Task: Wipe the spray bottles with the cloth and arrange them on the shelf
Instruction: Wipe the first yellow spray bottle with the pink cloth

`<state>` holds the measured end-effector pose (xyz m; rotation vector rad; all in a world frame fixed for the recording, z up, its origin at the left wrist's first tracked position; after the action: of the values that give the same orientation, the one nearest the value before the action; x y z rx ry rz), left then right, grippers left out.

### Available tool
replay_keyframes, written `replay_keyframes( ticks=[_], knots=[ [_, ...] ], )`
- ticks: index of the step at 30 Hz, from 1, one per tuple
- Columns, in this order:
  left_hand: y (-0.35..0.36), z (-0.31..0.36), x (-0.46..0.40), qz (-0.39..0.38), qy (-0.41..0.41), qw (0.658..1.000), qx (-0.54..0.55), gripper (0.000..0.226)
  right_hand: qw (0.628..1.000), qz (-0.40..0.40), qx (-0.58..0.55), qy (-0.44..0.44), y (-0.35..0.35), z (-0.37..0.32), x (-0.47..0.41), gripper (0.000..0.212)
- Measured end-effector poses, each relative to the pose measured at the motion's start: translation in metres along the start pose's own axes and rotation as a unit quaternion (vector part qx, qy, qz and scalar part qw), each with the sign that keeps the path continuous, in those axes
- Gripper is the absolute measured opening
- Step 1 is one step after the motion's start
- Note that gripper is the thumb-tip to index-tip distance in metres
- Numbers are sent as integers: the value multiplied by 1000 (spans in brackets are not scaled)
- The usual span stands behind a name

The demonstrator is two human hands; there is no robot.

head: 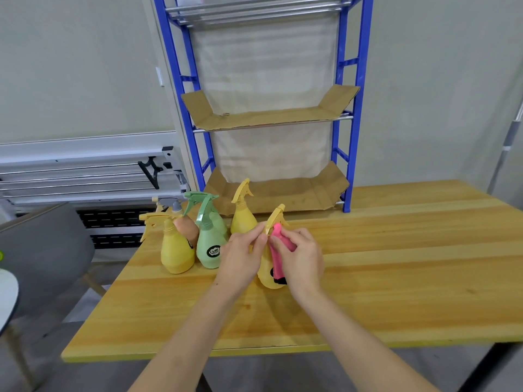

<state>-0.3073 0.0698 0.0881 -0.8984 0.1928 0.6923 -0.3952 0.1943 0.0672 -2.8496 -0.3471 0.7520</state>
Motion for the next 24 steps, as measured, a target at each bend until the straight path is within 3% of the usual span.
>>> replay_keyframes(
  ticks=[5,10,15,21,24],
  knots=[
    [1,-12,-6,-2,-25,999,-36,40,995,-59,-55,59,4,10,-11,6],
    [-1,-16,-9,-2,-37,999,-37,38,991,-120,-7,59,11,20,-17,24],
    [-8,-14,-7,35,-66,997,-27,32,986,-162,17,47,3,18,-7,18],
    [-15,-4,-12,65,-74,995,-30,28,994,16,-85,64,-44,13,-12,26],
    [-10,-5,-18,54,-65,996,-29,32,996,22,-85,30,-47,7,-24,28]
  ],
)
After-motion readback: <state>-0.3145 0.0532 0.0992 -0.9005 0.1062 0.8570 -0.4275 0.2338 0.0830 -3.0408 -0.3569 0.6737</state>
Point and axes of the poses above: each hand's wrist, its own x-axis away from the middle knuckle, its own y-axis out of the palm, z = x × y, the point moved 6 cm from there along -x, towards the middle knuckle, and after that the axes turned 3 degrees about -x, right-handed, at the moved point
